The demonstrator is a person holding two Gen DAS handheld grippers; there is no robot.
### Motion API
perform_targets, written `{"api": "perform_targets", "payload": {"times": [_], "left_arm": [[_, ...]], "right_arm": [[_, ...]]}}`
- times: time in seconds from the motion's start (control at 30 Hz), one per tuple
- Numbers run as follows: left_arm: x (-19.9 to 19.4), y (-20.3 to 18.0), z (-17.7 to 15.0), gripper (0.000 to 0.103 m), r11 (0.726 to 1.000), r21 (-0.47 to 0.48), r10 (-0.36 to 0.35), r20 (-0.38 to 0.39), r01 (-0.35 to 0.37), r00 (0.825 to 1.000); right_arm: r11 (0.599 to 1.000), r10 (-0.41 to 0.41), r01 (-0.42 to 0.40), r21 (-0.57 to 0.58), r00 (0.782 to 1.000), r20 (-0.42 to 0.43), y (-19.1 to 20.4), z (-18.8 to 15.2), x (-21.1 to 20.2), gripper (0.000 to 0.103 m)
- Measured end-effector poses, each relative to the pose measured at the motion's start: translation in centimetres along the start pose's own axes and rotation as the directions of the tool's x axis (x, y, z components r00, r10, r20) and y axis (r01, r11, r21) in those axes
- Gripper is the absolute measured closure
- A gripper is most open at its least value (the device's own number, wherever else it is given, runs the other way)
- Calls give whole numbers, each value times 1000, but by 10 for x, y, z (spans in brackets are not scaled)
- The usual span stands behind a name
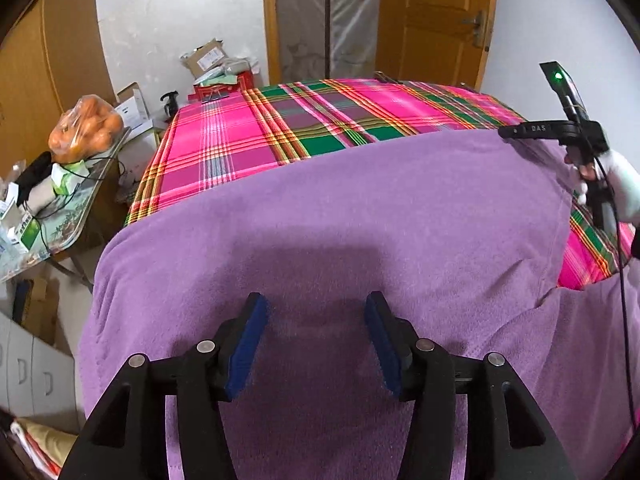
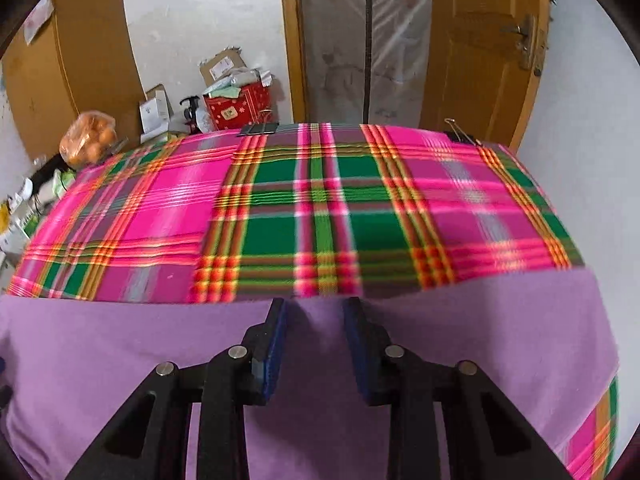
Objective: Fold clothes
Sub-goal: 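Release the edge and smooth it flat with the right gripper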
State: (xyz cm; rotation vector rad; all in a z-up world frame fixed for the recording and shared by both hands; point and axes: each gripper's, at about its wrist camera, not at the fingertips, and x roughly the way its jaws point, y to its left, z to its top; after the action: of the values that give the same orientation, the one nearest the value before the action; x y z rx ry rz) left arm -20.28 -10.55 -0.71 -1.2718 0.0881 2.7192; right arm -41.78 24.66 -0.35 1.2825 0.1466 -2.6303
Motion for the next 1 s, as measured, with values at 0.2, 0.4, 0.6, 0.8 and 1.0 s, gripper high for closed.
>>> {"api": "perform_targets", "payload": {"times": [0.2,0.4,0.6,0.8,1.0], "left_arm": [[2,1,1,47,1000,-2,-5,0,5,1000],[2,1,2,47,1000,-2,-5,-1,5,1000],[2,0,2,47,1000,1,-2,-1,2,1000],[3,0,2,46,1000,1,-2,-1,2,1000],[3,1,3,45,1000,-2,-10,-2,10,1000]], "right_arm": [[995,-101,101,27,995,-15,-35,3,-11,73],[981,-50,44,191,998,30,-93,-15,-41,73],[994,9,-10,106,1000,10,-70,-11,-23,73],[995,-54,55,82,998,-8,-72,-5,1,68],[969,-173,176,175,984,-36,-110,-5,-9,63]]}}
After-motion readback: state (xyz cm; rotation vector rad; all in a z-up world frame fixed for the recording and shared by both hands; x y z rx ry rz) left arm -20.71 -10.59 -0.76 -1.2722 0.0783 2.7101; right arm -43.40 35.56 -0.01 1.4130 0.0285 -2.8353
